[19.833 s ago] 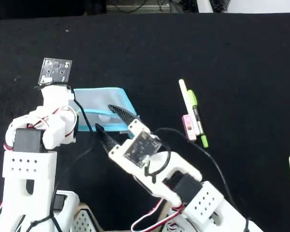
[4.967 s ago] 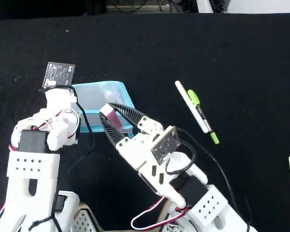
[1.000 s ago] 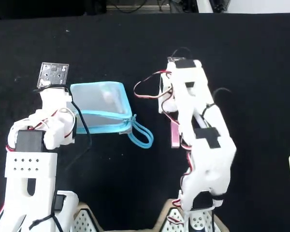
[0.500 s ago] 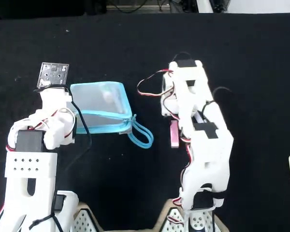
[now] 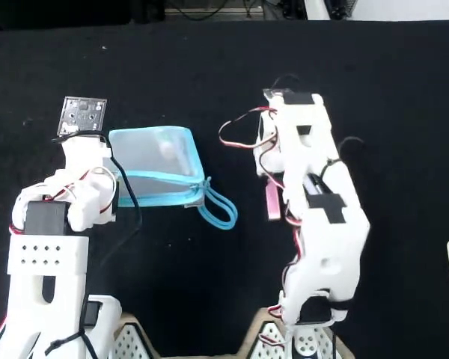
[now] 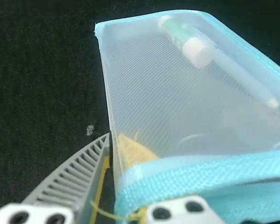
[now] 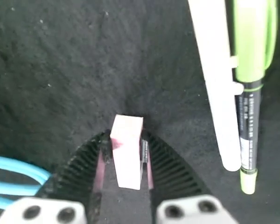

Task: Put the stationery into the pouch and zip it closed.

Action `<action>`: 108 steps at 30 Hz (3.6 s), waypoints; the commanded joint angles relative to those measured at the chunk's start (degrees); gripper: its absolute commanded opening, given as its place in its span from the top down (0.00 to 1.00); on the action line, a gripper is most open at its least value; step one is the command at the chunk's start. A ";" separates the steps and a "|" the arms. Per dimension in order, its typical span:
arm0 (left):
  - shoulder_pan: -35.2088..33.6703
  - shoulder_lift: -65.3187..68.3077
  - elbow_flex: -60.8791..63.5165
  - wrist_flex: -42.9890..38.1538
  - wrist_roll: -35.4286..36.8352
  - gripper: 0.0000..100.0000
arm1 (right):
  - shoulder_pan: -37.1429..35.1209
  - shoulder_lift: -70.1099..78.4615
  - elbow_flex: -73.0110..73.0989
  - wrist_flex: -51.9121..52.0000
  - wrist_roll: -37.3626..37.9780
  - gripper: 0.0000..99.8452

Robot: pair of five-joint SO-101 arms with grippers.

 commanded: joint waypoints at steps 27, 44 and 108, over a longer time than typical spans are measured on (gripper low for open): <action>-1.19 0.35 1.63 -1.58 0.00 0.97 | 0.53 12.97 -18.59 9.32 -2.64 0.87; -1.19 0.35 1.54 -1.58 0.00 0.97 | -1.14 1.27 -11.03 7.03 -2.55 0.99; -1.01 0.44 1.71 -1.58 0.18 0.97 | -26.02 -109.32 68.62 -40.18 -10.64 0.99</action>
